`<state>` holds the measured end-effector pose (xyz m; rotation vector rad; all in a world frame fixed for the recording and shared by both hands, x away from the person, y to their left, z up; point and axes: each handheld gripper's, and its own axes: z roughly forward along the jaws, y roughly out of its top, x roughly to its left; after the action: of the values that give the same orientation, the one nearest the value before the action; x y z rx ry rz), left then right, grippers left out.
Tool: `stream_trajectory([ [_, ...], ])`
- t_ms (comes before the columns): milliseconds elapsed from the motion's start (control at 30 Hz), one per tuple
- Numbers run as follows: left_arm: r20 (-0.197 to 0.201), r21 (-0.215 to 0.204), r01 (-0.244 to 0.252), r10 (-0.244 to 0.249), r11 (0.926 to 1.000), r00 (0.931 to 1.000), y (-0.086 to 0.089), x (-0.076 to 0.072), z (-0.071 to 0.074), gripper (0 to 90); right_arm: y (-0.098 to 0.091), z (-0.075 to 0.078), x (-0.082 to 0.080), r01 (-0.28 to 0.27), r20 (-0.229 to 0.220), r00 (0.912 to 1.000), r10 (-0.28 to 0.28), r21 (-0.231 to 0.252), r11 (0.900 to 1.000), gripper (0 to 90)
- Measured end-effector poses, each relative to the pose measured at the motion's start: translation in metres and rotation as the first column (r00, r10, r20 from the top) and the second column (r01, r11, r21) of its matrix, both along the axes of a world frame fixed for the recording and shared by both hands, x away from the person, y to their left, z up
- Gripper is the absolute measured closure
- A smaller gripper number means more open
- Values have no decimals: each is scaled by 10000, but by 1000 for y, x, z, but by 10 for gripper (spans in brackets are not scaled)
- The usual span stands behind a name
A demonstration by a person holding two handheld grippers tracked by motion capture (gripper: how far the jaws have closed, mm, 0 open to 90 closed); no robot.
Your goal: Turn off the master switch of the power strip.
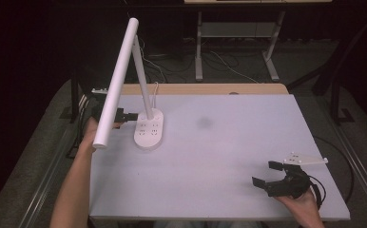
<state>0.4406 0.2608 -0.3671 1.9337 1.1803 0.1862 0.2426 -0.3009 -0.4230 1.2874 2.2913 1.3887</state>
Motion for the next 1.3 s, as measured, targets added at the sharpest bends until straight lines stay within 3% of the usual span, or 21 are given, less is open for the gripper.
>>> stream_trajectory([
  [167,-75,-228,-398,396,9989,9992,2,8,-5,155,-1,1,-1,99,-59,9999,-99,62,9999,0],
  [633,-287,-398,-706,695,9967,9972,0,20,-19,265,-3,1,-1,196,-127,9997,-195,94,9998,0],
  [933,-199,-607,-1028,1017,9929,9946,1,23,-22,389,-3,1,-1,197,-125,9997,-196,72,9998,0],
  [1167,-265,-697,-1184,1168,9905,9928,-2,26,-26,534,-3,0,0,200,-189,9996,-198,110,9997,0],
  [1300,-217,-583,-1031,1020,9930,9945,-5,30,-31,608,-3,0,0,167,-118,9998,-167,49,9998,0],
])
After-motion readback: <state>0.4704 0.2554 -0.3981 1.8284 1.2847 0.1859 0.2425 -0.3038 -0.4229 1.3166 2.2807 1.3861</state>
